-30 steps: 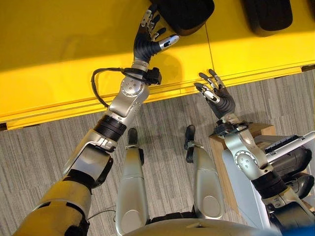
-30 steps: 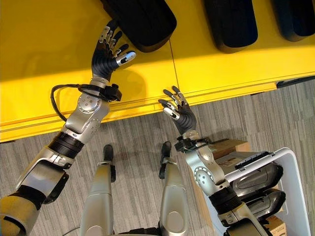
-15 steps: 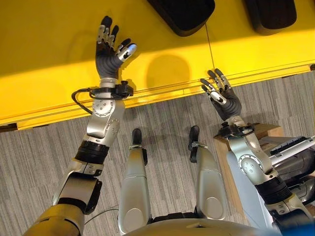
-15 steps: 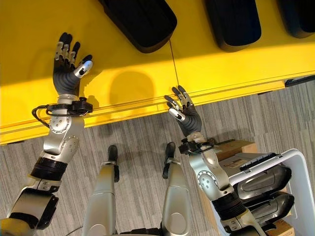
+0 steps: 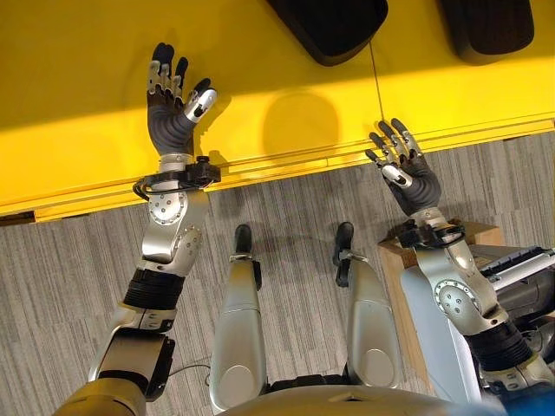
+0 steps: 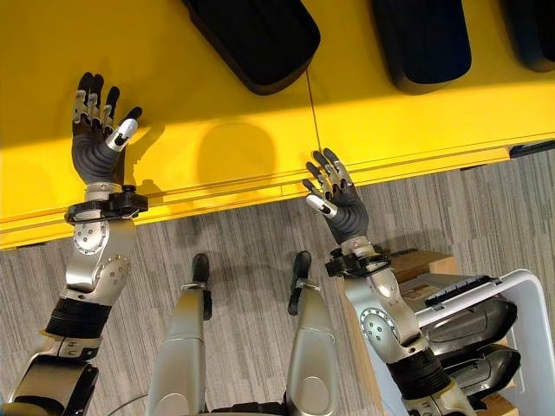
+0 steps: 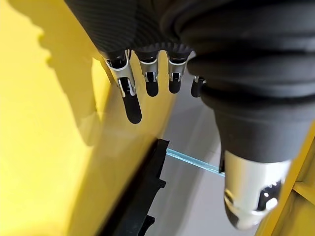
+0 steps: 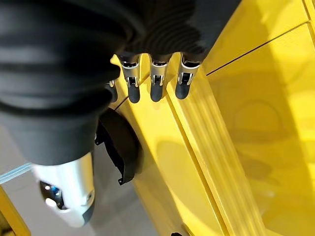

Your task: Move parts from the plastic box to the shelf.

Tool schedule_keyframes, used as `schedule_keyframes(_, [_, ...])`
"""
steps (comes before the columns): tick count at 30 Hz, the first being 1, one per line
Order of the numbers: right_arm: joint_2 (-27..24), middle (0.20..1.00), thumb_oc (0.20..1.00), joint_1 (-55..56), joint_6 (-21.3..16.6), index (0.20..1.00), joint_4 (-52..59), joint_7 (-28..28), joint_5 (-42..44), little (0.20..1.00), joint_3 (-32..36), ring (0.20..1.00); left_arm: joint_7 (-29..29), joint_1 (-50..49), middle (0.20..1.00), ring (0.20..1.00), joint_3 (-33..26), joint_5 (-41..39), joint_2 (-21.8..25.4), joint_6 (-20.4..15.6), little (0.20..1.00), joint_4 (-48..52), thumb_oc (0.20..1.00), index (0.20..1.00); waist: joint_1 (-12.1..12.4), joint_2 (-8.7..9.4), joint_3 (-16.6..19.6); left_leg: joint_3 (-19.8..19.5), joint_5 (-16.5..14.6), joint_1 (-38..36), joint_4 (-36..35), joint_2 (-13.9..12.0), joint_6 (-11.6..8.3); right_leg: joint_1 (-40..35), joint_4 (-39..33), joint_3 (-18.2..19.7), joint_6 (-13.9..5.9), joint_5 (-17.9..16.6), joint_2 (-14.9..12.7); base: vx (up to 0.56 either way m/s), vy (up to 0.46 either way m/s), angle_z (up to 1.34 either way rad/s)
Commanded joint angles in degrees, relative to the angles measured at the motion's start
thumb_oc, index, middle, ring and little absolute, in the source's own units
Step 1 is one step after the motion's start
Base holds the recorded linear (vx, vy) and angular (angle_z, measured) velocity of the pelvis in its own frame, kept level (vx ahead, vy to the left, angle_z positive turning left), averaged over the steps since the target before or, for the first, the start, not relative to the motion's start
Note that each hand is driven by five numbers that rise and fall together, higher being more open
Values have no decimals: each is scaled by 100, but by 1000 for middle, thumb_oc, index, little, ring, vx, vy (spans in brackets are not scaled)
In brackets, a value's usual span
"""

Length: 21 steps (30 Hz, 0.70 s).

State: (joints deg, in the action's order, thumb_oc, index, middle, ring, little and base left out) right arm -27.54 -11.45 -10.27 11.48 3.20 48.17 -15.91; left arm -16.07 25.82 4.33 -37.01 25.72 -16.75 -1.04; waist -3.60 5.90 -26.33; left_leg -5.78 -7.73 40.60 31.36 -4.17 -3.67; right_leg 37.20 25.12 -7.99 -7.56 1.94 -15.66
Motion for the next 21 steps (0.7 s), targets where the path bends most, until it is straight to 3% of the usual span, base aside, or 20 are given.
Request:
schedule_keyframes(1, [1,1000,1000,-1170,-818,1000,953,85,-204,1000,853,1000,67,-428,1000,1000,25,-94,24,167,1000,-173,1000,1000,79,60,132,304,74,-139,-264,7,216,-542,643,-204,100,585,323,0,0,0])
schedule_keyframes(12, [-256,1000,1000,-1984,-999,1000,1106,498,-769,1000,1019,1000,65,-505,1000,1000,78,-75,11,190,1000,-153,1000,1000,116,96,168,293,45,-202,-288,-8,223,-598,644,-199,103,610,330,7,1,1])
schedule_keyframes(14, [-376,1000,1000,-2352,-1013,1000,1069,721,-1142,1000,1045,1000,70,-521,1000,1000,109,-67,27,172,1000,-119,1000,1000,138,94,155,322,213,-153,-323,-4,259,-560,594,-247,145,476,318,-36,11,0])
schedule_keyframes(16, [-378,1000,1000,-2419,-1006,1000,1055,789,-1223,1000,1019,1000,66,-520,1000,1000,113,-68,24,172,1000,-124,1000,1000,131,96,181,296,53,-218,-302,-4,229,-614,622,-206,102,600,333,49,-8,0])
schedule_keyframes(20, [-493,1000,1000,-2975,-843,1000,645,1033,-1542,1000,745,1000,87,-547,1000,1000,185,-87,74,151,1000,-83,1000,1000,199,96,191,298,53,-230,-305,-3,239,-618,633,-202,112,599,328,-19,4,0])
schedule_keyframes(21, [-525,1000,1000,-3107,-805,1000,512,1060,-1591,1000,691,1000,99,-542,1000,1000,190,-96,86,144,1000,-74,1000,1000,218,89,157,318,208,-170,-326,2,271,-572,602,-242,157,478,314,0,0,0])
